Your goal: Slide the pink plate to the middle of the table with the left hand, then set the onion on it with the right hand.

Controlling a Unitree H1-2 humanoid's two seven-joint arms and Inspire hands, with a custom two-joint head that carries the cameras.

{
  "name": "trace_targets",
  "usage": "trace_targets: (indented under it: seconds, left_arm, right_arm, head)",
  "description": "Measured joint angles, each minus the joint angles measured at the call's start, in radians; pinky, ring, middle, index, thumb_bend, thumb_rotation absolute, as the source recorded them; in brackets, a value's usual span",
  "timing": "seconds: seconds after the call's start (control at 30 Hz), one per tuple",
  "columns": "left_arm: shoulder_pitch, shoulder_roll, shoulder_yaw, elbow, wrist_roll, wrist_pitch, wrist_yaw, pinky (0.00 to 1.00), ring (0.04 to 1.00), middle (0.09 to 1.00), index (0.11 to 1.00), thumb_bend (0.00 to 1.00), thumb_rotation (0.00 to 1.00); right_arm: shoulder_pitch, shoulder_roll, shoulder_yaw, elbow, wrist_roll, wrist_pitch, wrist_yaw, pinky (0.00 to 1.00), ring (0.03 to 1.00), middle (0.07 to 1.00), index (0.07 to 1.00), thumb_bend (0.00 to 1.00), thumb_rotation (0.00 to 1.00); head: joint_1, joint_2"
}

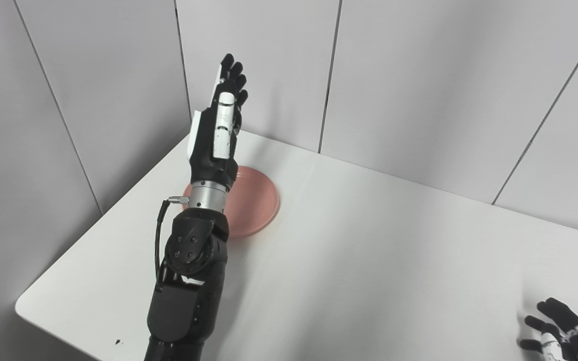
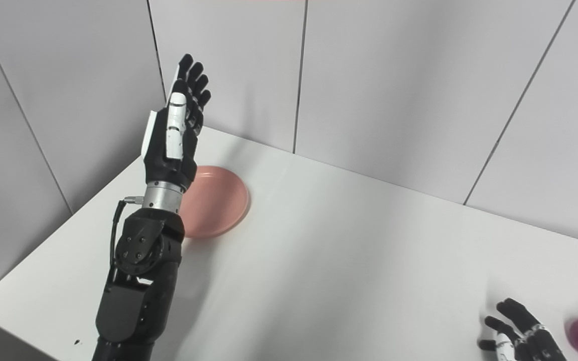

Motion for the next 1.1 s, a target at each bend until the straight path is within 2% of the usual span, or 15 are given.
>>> trace_targets:
  seconds: [0.27, 0.4, 0.7, 1.1]
  left_arm:
    - [-0.029, 0.045, 0.071, 0.048, -0.004, -0.001, 0.036, 0.98, 0.985, 0.987, 0.967, 0.38, 1.00]
    - [-0.021, 0.058, 0.104, 0.059, -0.014, -0.003, 0.051, 0.99, 0.991, 0.991, 0.972, 0.39, 1.00]
    - [0.012, 0.124, 0.179, 0.131, -0.083, -0.046, 0.051, 1.00, 1.000, 0.993, 0.978, 0.41, 1.00]
    - [0.041, 0.142, 0.224, 0.191, -0.131, -0.091, 0.054, 0.99, 0.981, 0.978, 0.959, 0.38, 1.00]
  right_arm:
    - [-0.009, -0.004, -0.002, 0.008, 0.002, -0.007, 0.000, 0.42, 0.640, 0.724, 0.705, 0.38, 0.00]
    - [-0.010, -0.009, -0.002, 0.008, 0.002, -0.007, 0.001, 0.43, 0.646, 0.731, 0.715, 0.38, 0.00]
    - [-0.010, -0.013, -0.006, 0.012, 0.003, -0.010, 0.001, 0.42, 0.631, 0.719, 0.707, 0.38, 0.00]
    - [-0.011, -0.014, -0.007, 0.016, 0.004, -0.010, 0.001, 0.42, 0.622, 0.712, 0.705, 0.38, 0.00]
  head:
    - [0.005, -0.008]
    - [0.011, -0.008]
    - [0.003, -0.011]
    - [0.014, -0.006]
